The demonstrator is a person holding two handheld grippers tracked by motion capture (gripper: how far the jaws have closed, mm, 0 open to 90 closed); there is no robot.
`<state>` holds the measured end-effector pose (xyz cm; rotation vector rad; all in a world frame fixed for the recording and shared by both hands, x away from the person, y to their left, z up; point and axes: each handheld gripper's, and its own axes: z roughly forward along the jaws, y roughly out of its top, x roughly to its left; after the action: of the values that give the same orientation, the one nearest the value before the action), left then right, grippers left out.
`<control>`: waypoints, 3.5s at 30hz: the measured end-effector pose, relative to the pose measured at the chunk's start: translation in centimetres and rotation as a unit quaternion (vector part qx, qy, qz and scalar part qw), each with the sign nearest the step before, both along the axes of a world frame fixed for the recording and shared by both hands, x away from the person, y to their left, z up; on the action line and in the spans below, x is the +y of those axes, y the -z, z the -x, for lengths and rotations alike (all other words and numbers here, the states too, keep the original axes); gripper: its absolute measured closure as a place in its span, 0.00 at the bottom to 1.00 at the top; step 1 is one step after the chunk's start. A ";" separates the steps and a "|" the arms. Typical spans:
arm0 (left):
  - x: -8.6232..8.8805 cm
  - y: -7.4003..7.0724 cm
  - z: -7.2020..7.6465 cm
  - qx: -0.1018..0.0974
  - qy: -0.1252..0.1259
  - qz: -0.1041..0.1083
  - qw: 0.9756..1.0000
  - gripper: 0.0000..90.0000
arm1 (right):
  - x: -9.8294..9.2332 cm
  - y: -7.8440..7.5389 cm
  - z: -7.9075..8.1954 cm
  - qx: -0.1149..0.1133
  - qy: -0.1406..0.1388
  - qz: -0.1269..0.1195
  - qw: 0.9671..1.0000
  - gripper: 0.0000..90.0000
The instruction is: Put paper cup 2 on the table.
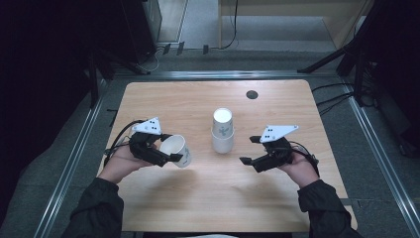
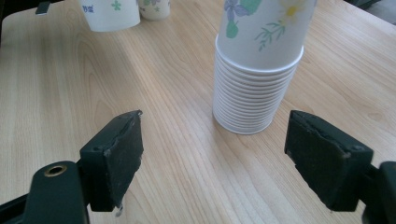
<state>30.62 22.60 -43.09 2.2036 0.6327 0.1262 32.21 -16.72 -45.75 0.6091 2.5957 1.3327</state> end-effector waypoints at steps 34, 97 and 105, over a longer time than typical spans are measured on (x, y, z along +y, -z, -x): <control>5.4 2.8 0.6 0.013 -0.043 -0.044 0.998 0.26 | -1.0 0.3 -2.3 0.024 0.013 0.001 1.000 0.25; 6.2 5.6 0.4 0.071 -0.042 -0.111 0.990 0.14 | -0.9 0.5 -2.4 0.028 0.011 0.008 1.000 0.25; 6.6 4.8 0.5 0.069 -0.042 -0.095 0.992 0.14 | -0.9 0.5 -2.4 0.028 0.009 0.010 1.000 0.25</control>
<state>30.07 29.16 -47.91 2.3846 0.8210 0.0810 34.64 -17.58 -46.28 0.6740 2.6373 1.3015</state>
